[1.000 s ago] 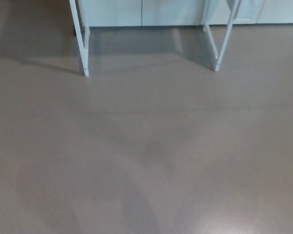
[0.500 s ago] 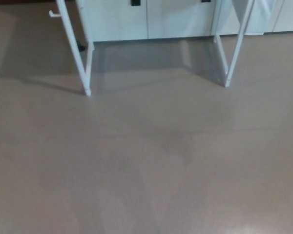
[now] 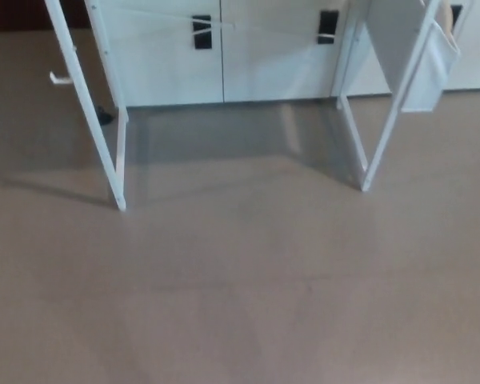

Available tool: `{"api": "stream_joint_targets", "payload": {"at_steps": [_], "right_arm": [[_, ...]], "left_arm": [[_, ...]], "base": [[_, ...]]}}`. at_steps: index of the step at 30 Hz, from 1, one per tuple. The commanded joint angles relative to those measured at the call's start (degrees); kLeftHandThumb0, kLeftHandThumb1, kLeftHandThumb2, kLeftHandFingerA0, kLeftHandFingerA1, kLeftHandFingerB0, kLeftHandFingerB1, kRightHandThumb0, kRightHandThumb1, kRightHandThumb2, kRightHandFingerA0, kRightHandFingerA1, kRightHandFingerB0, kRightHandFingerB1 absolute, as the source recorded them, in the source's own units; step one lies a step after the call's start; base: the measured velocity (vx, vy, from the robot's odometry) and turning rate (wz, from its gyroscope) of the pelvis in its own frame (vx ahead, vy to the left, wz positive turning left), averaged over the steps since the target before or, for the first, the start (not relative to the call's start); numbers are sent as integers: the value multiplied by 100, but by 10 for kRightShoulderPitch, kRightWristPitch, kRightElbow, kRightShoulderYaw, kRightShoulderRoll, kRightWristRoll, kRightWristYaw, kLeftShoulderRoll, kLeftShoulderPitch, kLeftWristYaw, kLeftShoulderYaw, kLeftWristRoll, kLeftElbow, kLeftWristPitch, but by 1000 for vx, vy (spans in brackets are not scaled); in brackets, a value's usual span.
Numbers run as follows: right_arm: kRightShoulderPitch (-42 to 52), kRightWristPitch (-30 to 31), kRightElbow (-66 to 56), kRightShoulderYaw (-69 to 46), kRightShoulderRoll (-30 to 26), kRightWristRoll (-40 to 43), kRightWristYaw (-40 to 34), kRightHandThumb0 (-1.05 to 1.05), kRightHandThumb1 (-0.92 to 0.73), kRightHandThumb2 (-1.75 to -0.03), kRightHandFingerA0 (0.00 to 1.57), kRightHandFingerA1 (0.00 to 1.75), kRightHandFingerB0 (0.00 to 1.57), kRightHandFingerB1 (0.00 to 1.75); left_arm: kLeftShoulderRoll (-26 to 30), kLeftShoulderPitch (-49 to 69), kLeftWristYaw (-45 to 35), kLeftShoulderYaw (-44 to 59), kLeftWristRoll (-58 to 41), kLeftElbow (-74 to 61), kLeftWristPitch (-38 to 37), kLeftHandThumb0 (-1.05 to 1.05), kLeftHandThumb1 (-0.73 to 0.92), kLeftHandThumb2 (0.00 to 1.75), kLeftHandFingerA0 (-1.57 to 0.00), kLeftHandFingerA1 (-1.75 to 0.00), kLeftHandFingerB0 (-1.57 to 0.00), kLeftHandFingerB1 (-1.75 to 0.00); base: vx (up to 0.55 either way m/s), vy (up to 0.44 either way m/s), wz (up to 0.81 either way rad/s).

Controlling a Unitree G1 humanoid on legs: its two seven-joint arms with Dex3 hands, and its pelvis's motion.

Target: The robot walks towards a table in front, picks a shampoo with left hand and puts it in a small grey container

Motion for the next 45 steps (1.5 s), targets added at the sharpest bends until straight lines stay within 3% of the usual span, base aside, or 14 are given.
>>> {"api": "stream_joint_targets", "payload": {"at_steps": [1,3,4,6,7,23,45], "right_arm": [[0,-9,6,-2,-5,-2,-4,-34,-67,-59,70,49,52,40],[8,-10,6,-4,-5,-3,-15,-30,-67,-60,65,47,51,39],[8,-6,6,-2,-6,-7,-24,-30,-67,-60,63,46,50,39],[8,-6,6,-2,-6,-7,-25,-30,-67,-60,63,46,50,39],[9,-6,5,2,-8,-13,-29,-29,-69,-60,60,45,49,38],[68,-25,14,-12,-11,-6,-36,-27,-69,-61,59,45,45,38],[79,-19,30,-21,0,-3,-29,-29,-70,-60,63,45,45,37]], "left_arm": [[7,-2,6,-6,6,2,2,-32,68,60,-58,-45,-47,-39],[7,-2,5,-10,7,3,4,-33,68,60,-57,-48,-46,-39],[8,-2,10,-17,13,1,3,-41,56,83,-51,-58,-40,-51],[9,-2,11,-19,13,1,3,-41,56,83,-51,-58,-40,-51],[9,1,5,-17,9,0,-2,-32,69,60,-55,-45,-45,-38],[0,34,10,-31,11,0,-10,-37,68,60,-51,-48,-39,-39],[4,35,3,-33,11,0,-11,-34,67,60,-52,-47,-41,-39]], "base": [[705,-42,1],[477,-47,34],[461,-23,19],[453,-12,0],[411,-121,-2],[435,111,-15],[150,-65,5]]}}
